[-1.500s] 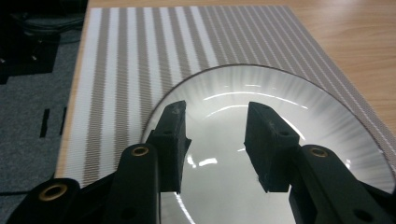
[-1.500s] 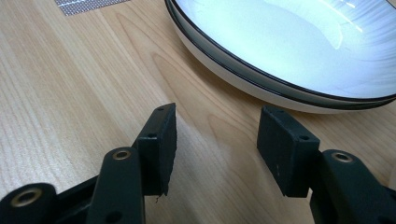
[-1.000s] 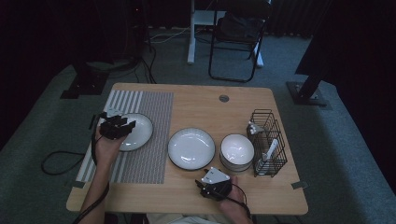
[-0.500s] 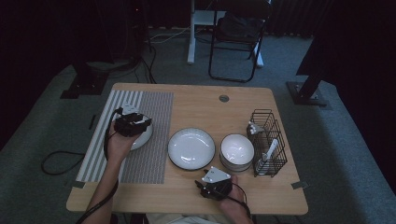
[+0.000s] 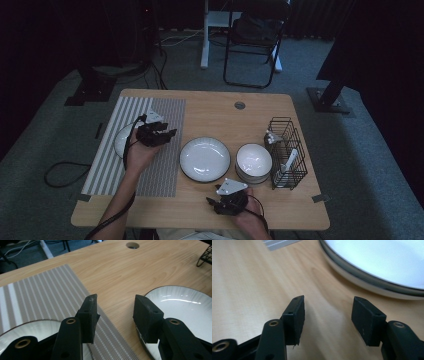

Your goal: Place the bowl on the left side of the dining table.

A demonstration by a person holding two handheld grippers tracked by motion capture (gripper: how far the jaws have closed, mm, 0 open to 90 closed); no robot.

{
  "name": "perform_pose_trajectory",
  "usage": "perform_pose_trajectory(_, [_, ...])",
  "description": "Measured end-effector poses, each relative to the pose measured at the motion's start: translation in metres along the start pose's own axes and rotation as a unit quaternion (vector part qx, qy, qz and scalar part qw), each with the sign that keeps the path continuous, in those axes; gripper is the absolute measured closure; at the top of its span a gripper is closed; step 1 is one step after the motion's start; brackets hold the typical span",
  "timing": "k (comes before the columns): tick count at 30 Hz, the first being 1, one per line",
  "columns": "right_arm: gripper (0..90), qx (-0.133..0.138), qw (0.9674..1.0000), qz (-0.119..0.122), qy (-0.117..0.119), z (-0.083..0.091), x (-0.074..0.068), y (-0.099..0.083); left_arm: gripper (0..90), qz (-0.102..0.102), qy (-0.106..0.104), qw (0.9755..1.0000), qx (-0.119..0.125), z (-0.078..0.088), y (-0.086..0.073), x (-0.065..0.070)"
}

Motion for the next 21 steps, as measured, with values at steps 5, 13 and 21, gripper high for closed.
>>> perform_pose_trajectory(5, [38.2,-0.005,0.9999,-0.005,0.009,-0.001,0.0,0.0,55.1,-0.006,-0.007,1.0,0.003,-0.005,0.006,0.008])
perform_pose_trajectory(13, [34.0,-0.008,0.9999,-0.004,0.011,-0.001,0.0,0.0,55.0,-0.026,-0.029,0.9991,0.016,-0.013,0.023,0.029])
perform_pose_trajectory(21, [33.7,-0.008,0.9999,-0.005,0.01,-0.001,-0.001,0.0,54.0,-0.05,-0.05,0.9971,0.028,-0.015,0.043,0.05])
Point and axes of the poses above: each handheld gripper's, and its own axes: z roughly backward along the jaws, y roughly out of its top, x roughly to its right, the point moved 4 cm from there along -z, roughly forward along the jaws, and after that the axes turned 12 degrees about -z, right-handed, at the moved point
